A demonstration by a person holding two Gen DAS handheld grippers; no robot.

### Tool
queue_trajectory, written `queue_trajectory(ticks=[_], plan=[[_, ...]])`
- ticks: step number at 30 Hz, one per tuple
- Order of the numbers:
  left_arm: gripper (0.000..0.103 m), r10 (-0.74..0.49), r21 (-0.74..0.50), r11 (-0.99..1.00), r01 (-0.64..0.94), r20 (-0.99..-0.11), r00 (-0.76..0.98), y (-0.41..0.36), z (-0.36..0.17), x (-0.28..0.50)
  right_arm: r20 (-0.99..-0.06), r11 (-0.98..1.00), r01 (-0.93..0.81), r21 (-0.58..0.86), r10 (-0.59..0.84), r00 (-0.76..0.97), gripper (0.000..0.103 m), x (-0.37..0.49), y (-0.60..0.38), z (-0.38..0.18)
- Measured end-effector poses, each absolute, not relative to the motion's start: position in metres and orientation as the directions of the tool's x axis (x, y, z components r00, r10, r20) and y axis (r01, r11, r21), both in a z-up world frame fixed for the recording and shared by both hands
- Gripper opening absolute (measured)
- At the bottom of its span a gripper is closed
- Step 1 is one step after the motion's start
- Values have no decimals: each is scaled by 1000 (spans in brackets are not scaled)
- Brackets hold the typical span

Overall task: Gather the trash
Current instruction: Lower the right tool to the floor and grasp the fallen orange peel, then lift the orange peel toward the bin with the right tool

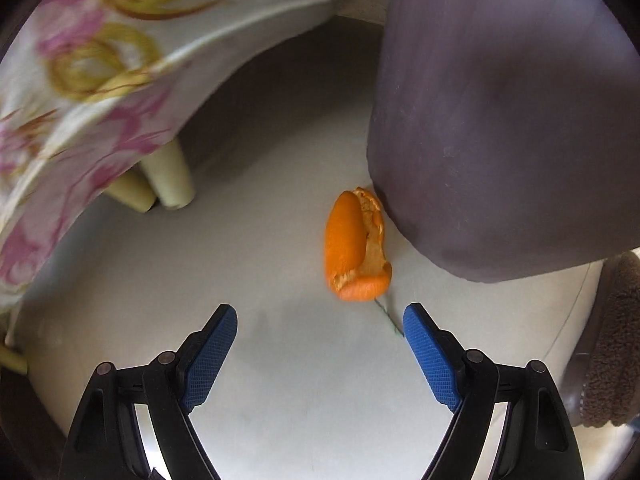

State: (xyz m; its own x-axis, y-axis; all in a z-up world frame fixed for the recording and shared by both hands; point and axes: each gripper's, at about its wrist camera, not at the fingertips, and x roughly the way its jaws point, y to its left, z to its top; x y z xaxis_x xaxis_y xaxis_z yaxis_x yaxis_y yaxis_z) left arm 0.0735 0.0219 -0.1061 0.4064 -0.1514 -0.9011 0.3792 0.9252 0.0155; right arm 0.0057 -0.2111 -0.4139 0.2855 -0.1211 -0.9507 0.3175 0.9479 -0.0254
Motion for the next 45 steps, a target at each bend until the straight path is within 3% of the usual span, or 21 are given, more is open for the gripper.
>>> queue_trajectory(ticks=[5, 11, 16, 21, 27, 35, 45], plan=[[100, -143, 17, 929, 371, -905, 402, 18, -109, 77, -956, 924, 381, 8, -105, 275, 79, 17, -224, -435], [100, -142, 21, 928, 373, -904, 404, 13, -110, 80, -946, 940, 342, -2, -113, 304, 73, 23, -227, -441], [100, -133, 29, 931, 365, -902, 411, 13, -110, 81, -947, 955, 297, 0, -95, 307, 40, 31, -226, -437], [100, -130, 33, 936, 351, -893, 430, 18, -106, 81, -956, 965, 263, -4, -81, 282, 26, 30, -223, -434], [100, -136, 8, 950, 311, -889, 438, 31, -100, 83, -956, 980, 197, -21, -77, 282, 23, 28, -211, -417], [100, -183, -113, 976, 186, -888, 423, 60, -93, 101, -965, 999, 48, -3, -15, 262, 22, 9, -191, -355], [100, -173, -203, 979, -7, -850, 497, 103, -83, 138, -948, 983, -176, 55, 107, 300, 22, -19, -183, -215]])
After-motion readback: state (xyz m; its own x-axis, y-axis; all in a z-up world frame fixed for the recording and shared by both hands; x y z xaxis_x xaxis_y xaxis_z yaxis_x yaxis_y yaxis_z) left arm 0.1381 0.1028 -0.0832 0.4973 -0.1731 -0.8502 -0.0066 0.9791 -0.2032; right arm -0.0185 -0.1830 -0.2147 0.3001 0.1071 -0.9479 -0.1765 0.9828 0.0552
